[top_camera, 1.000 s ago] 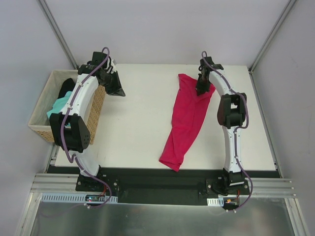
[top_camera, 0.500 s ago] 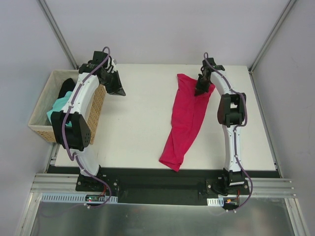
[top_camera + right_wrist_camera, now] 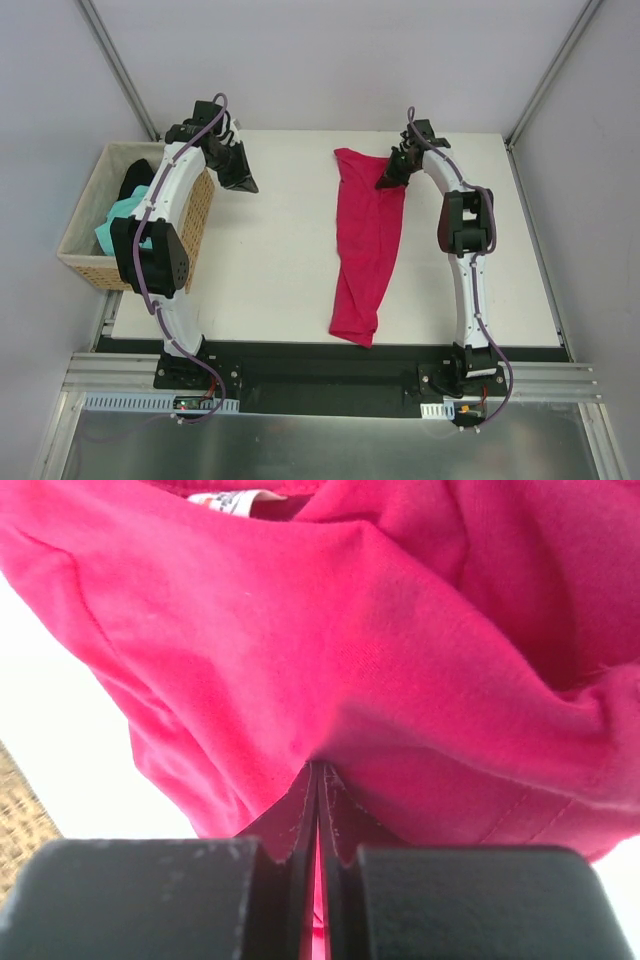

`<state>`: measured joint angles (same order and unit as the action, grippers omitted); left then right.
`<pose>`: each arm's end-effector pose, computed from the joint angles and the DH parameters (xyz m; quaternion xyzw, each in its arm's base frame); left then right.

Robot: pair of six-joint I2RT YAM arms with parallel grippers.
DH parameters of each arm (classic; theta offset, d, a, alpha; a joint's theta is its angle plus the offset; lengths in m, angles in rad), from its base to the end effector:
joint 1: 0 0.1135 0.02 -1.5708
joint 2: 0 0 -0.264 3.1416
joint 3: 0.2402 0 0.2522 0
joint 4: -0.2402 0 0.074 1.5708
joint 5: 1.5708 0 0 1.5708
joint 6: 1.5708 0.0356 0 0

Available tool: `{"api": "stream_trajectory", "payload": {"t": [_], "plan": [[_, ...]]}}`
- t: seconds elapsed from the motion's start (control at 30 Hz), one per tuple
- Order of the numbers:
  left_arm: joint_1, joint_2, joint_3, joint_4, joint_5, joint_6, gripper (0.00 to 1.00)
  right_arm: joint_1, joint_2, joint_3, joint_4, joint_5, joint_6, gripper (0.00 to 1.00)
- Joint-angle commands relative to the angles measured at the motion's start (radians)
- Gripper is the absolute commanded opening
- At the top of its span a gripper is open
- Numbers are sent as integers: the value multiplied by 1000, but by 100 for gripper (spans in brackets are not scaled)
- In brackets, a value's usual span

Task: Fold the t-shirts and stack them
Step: Rotate the tshirt 90 degrees

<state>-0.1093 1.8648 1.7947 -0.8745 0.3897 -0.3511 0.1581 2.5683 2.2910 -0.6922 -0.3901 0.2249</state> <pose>0.4038 -0.0579 0.3222 -0.0534 0.9338 -0.2483 0.2522 0.5453 0.1006 0.1592 -0.0261 0.9384 0.2370 0.2500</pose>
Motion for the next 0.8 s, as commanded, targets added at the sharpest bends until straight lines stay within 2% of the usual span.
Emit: {"api": "stream_trajectory", "payload": {"t": [0.0,0.3,0.5,0.53,0.63,0.77], "plan": [[11,7,48,-37,15,-2,4,29,15,56,114,-142,17,1],[11,-1,26,-44,11,8,3,63,-2,68,197,-193,90,1],[11,-15,12,-41,24,15,3,25,-164,71,192,-97,85,1],[11,-15,6,-34,29,18,2,20,-186,70,185,-83,82,3],[10,-32,-26,3,51,20,3,9,-288,41,161,-29,61,22],[5,-50,-67,60,92,17,6,15,-398,-94,160,13,51,29]]}}
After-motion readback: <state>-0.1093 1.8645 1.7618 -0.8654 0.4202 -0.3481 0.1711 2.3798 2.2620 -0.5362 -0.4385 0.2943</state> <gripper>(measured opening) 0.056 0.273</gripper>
